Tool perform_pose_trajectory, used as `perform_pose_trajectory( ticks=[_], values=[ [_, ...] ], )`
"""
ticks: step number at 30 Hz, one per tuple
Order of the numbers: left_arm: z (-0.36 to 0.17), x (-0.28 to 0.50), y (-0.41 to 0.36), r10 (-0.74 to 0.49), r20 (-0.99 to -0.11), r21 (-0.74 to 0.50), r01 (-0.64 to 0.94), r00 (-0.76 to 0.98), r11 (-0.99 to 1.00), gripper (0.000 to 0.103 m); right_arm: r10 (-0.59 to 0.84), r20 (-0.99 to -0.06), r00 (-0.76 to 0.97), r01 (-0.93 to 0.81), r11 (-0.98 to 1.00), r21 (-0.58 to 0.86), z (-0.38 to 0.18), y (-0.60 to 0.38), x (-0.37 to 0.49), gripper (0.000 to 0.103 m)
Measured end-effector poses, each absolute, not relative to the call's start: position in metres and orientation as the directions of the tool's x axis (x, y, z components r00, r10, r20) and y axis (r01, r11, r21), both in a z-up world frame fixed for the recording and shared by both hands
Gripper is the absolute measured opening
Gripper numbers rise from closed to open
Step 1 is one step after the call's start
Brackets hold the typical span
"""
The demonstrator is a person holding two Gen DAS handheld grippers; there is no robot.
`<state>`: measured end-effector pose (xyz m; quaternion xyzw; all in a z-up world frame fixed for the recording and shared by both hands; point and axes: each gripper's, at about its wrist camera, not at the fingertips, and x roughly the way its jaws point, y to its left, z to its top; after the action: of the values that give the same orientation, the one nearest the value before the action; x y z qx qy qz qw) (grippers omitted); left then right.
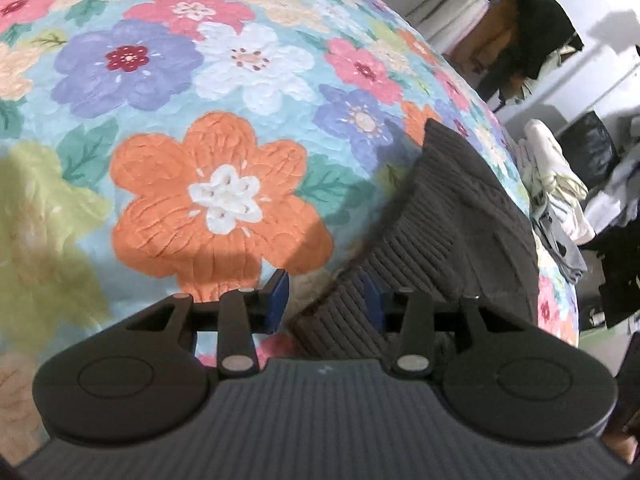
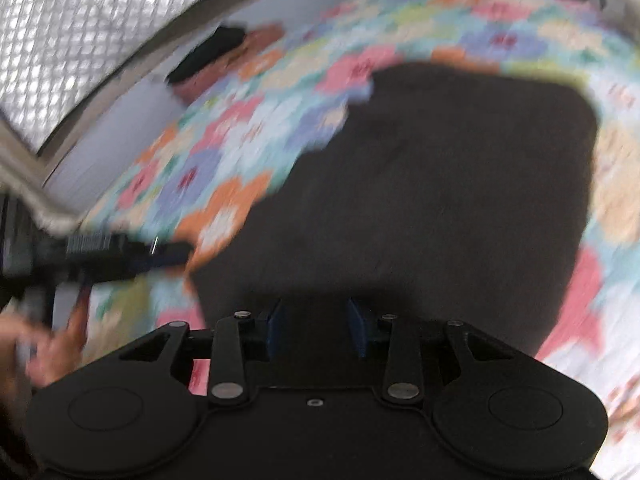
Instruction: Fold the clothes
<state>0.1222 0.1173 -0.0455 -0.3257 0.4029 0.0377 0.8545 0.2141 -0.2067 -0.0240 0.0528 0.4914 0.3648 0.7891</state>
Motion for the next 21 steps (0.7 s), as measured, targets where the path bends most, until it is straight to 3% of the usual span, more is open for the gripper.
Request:
perform_pose_trajectory(
  ticks=[6,9,13,16,21],
  values=[
    [-0.059,0.129,0.096,-0.222,-0.769,-0.481,-0.314,0.600,0.818,0.040,0.578,-0.762,0.291,-0.537,0.758,0.370,-0.032,-0.190,0.204,0.042],
    [-0.051,0.125,0.093,-0.217,-0.755,-0.478,-0.292,0.619,0.828,0.041,0.551,-0.713,0.434,-0.488,0.809,0.327,-0.007,-0.199,0.206,0.041],
    [-0.041,0.122,0.086,-0.225,-0.721,-0.478,-0.234,0.655,0.847,0.047,0.390,-0.670,0.632,-0.359,0.913,0.192,0.011,-0.213,0.211,0.042],
    [-0.042,0.126,0.077,-0.239,-0.718,-0.463,-0.192,0.654,0.866,0.054,0.323,-0.690,0.648,-0.323,0.937,0.135,0.004,-0.222,0.215,0.042],
    [-0.071,0.140,0.067,-0.228,-0.788,-0.416,-0.222,0.571,0.882,0.056,0.301,-0.731,0.612,-0.288,0.946,0.147,-0.020,-0.229,0.220,0.042]
  ],
)
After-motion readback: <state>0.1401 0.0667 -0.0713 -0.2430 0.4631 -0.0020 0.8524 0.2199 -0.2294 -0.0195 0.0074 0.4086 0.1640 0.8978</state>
